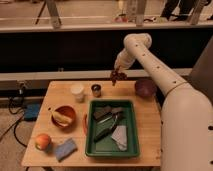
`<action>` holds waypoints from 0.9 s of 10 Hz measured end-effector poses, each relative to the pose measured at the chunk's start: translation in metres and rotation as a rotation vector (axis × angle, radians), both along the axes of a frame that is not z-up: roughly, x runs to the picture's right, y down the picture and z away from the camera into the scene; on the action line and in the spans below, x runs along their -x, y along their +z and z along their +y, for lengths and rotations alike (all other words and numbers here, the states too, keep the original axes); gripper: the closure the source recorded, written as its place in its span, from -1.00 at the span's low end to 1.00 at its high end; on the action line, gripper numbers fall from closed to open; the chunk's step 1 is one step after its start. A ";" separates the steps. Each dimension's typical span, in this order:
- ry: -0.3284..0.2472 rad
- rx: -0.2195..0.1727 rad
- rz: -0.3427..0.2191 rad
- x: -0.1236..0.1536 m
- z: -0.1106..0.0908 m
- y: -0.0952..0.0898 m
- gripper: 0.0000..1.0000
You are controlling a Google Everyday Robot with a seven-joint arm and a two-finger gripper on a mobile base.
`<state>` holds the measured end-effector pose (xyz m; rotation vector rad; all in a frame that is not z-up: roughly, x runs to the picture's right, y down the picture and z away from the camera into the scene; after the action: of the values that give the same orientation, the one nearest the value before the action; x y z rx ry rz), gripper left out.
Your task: Place grapes in table surface
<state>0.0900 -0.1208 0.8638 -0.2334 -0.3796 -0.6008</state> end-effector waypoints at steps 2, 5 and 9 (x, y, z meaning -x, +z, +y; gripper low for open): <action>-0.003 -0.028 0.003 0.000 -0.007 -0.011 1.00; -0.003 -0.060 0.005 0.001 -0.014 -0.022 1.00; 0.001 -0.065 0.010 0.000 -0.010 -0.020 1.00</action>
<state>0.0904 -0.1308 0.8441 -0.1740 -0.3501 -0.6099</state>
